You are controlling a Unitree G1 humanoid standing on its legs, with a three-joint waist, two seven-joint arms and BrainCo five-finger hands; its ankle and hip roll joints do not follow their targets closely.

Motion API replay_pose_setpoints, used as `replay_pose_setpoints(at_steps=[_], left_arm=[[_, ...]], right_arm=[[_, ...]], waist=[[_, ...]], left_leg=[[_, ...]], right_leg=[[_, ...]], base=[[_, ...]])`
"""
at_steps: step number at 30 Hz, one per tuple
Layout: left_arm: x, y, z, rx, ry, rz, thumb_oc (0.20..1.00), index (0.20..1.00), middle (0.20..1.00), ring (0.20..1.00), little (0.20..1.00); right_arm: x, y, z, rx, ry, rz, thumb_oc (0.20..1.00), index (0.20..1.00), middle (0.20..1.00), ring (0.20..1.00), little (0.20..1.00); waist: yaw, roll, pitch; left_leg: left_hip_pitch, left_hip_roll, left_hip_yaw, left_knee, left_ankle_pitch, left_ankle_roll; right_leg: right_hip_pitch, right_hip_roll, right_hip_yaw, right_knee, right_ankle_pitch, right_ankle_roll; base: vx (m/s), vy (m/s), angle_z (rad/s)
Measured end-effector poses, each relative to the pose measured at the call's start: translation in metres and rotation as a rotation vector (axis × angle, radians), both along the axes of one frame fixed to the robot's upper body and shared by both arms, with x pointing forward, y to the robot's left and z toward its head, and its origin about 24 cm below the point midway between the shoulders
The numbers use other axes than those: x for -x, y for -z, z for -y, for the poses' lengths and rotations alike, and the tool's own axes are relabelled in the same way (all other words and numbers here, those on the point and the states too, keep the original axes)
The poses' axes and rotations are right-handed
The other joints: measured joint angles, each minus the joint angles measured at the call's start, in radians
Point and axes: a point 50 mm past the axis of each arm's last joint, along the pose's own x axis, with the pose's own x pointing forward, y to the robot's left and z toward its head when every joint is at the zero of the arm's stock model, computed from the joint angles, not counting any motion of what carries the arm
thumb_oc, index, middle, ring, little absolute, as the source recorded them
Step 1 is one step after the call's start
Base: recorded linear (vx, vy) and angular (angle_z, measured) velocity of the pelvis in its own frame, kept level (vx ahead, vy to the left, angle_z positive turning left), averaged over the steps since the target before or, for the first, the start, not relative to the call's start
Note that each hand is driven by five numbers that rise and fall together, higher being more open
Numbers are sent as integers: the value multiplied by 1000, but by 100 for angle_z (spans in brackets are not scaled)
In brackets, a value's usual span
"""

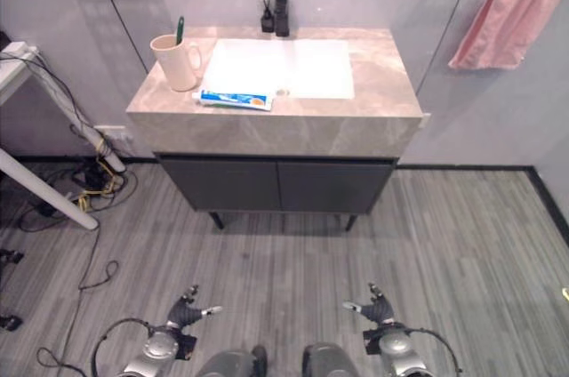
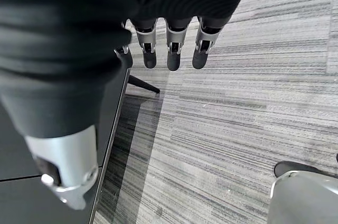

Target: Put brush and paste in cup on sink, flatten towel.

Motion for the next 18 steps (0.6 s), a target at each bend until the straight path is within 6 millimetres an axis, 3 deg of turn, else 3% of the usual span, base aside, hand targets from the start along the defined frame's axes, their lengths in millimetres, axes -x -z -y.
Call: replay_pose_setpoints(at_steps=[8, 12, 18], left_arm=[[9, 6, -4, -14, -14, -43, 1000, 1000, 1000, 1000, 1000], [12, 8, -3, -15, -17, -55, 1000, 1000, 1000, 1000, 1000], [23, 15, 2, -9, -4, -94, 1000, 1000, 1000, 1000, 1000]], right_arm=[[5, 3, 1, 0, 29, -14, 1000, 1000, 1000, 1000, 1000], [9, 5, 3, 3, 34, -32, 1000, 1000, 1000, 1000, 1000], [16, 10, 7, 10, 60, -72, 1000, 1000, 1000, 1000, 1000]], waist=[[-5, 2, -11], [-5, 14, -50], [-1, 22, -77]], left_leg=[[-23, 0, 4, 14, -4, 4], [-40, 0, 8, 9, -4, 4], [-38, 0, 31, -45, 19, 14]], right_leg=[[-23, 0, 3, 15, 3, 6], [-42, 0, 6, 13, 4, 9], [-47, 3, 30, -46, 41, 25]], base=[[-21, 7, 0], [-24, 33, -2], [-22, 115, -12]])
